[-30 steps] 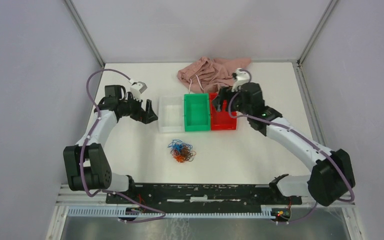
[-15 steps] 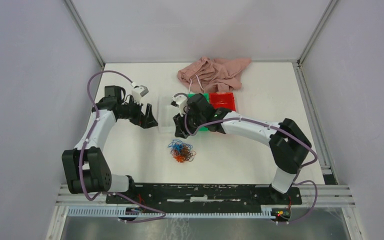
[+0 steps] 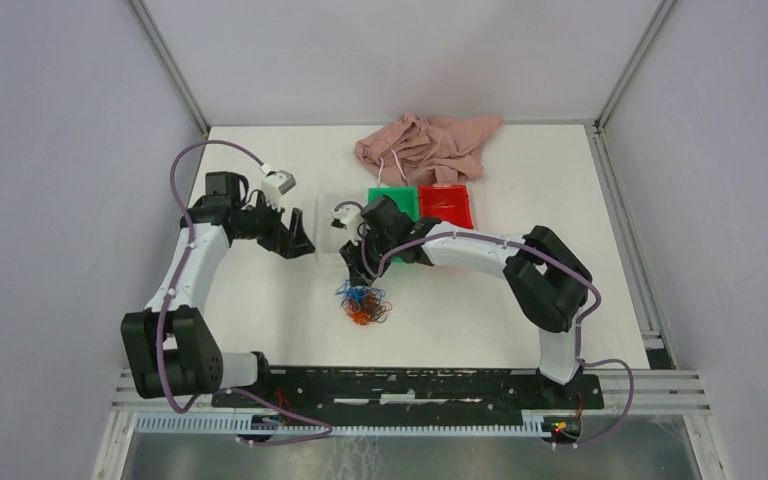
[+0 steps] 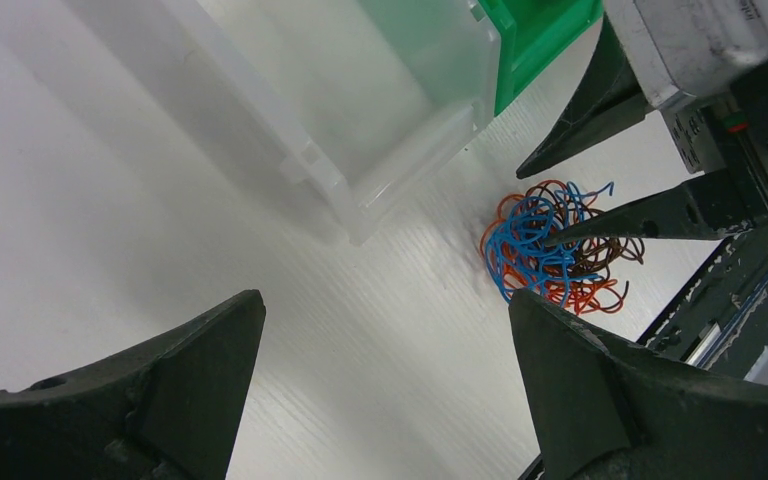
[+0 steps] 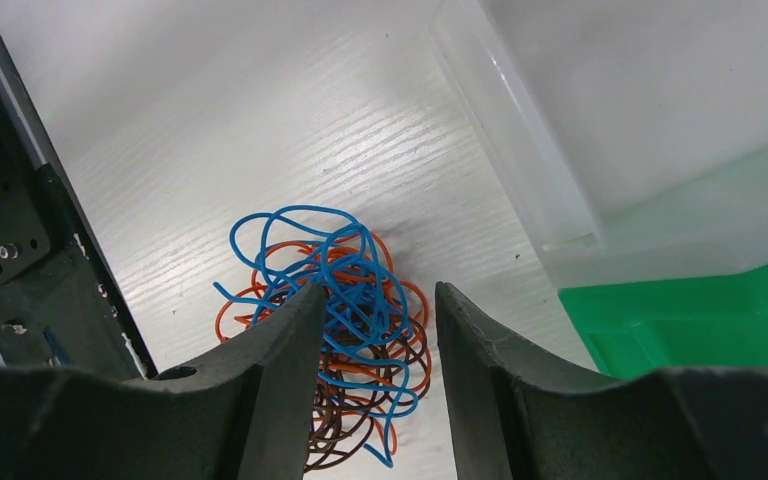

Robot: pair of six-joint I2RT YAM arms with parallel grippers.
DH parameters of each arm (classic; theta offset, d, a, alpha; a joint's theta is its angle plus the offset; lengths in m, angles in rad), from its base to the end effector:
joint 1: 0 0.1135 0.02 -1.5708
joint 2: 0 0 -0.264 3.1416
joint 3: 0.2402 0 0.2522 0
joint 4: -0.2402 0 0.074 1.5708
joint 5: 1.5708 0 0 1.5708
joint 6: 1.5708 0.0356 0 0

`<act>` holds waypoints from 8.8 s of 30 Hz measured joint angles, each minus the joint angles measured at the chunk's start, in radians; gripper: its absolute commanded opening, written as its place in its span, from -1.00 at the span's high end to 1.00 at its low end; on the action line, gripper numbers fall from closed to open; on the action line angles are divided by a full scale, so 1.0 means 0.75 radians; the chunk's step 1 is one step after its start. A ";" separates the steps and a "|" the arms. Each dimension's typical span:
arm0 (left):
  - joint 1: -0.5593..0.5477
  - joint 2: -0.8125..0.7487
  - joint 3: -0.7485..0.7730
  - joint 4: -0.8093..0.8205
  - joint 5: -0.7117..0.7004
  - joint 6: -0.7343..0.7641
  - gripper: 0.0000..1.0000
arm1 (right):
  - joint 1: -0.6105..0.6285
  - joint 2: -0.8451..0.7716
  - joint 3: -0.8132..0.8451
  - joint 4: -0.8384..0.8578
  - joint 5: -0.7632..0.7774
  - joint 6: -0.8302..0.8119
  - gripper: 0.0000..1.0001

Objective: Untangle the cables

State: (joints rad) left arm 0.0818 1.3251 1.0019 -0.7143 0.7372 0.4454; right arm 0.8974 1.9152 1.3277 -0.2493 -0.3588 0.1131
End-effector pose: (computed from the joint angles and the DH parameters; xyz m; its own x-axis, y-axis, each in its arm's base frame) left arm 0.2592 -0.0028 0.2622 -0.6538 0.2664 -0.7082 0.6225 0.7214 -0.3034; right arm 0.2510 0.3347 0.1965 -0.5593 -0.5316 -0.6361 -0.8207 0.4630 0.3347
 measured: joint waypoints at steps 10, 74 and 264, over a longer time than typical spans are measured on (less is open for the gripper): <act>0.000 -0.050 0.001 -0.025 0.004 0.027 -0.99 | 0.008 0.039 0.016 0.016 -0.010 -0.028 0.98; -0.394 -0.829 -0.451 0.418 0.083 -0.259 -0.03 | 0.023 -0.406 -0.121 0.615 -0.605 0.968 1.00; -0.427 -0.798 0.049 0.225 -0.040 -0.671 -0.99 | -0.451 -0.297 -0.163 0.030 0.979 0.238 -0.18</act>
State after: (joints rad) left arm -0.2382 0.7265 1.0389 -0.5457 0.7074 -0.0582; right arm 0.5594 1.6928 1.2057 -0.2272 0.3756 0.2913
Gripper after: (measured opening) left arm 0.991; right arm 0.619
